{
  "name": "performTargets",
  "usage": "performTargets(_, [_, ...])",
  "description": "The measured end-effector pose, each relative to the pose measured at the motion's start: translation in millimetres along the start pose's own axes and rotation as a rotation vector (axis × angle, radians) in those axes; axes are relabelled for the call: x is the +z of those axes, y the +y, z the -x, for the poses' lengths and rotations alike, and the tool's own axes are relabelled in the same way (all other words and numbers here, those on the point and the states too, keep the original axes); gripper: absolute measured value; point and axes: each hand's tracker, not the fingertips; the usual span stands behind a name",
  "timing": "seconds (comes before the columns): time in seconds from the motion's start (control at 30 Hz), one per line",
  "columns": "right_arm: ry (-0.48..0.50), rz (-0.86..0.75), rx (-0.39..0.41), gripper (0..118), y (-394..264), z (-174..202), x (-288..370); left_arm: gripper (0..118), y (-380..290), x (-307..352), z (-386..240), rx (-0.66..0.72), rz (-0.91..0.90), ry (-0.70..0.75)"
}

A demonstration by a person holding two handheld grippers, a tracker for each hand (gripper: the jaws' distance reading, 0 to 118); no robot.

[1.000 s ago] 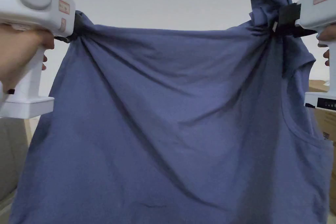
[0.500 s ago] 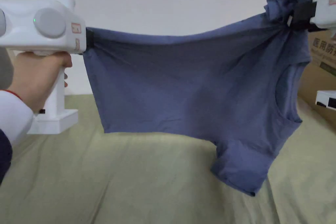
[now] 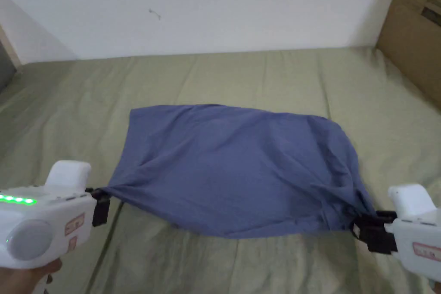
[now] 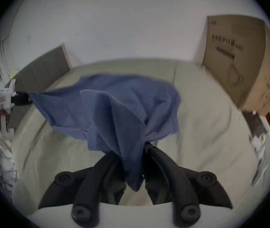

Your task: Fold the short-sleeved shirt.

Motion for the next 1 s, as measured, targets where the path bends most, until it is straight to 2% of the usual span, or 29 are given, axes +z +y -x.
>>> performTargets(0.13, [0.041,0.077,-0.025,19,-59,0,19,2,-64,29,-7,-0.066,0.081,-0.007])
performTargets(0.3, [0.074,0.083,-0.074,18,-100,3,61,2,-122,74,-17,-0.049,0.135,-0.053])
performTargets(0.47, [0.086,0.107,-0.09,19,-131,10,95,2,-155,105,-22,-0.04,0.178,-0.065])
performTargets(0.67, [0.094,0.178,-0.087,19,-167,17,111,2,-192,121,-34,-0.104,0.269,-0.072])
performTargets(0.87, [0.064,0.175,-0.109,20,-172,25,111,4,-206,126,-38,-0.037,0.24,-0.073])
performTargets(0.9, [0.012,0.153,-0.082,32,-169,30,115,18,-204,133,-38,-0.019,0.221,-0.068])
performTargets(0.93, [-0.035,0.114,-0.065,79,-166,34,123,77,-201,140,-37,-0.017,0.221,-0.052])
performTargets(0.97, [-0.056,0.084,-0.047,110,-162,37,133,118,-198,150,-38,-0.017,0.219,-0.041])
performTargets(1.0, [-0.054,0.037,-0.048,118,-157,41,146,114,-194,170,-35,-0.026,0.211,-0.044])
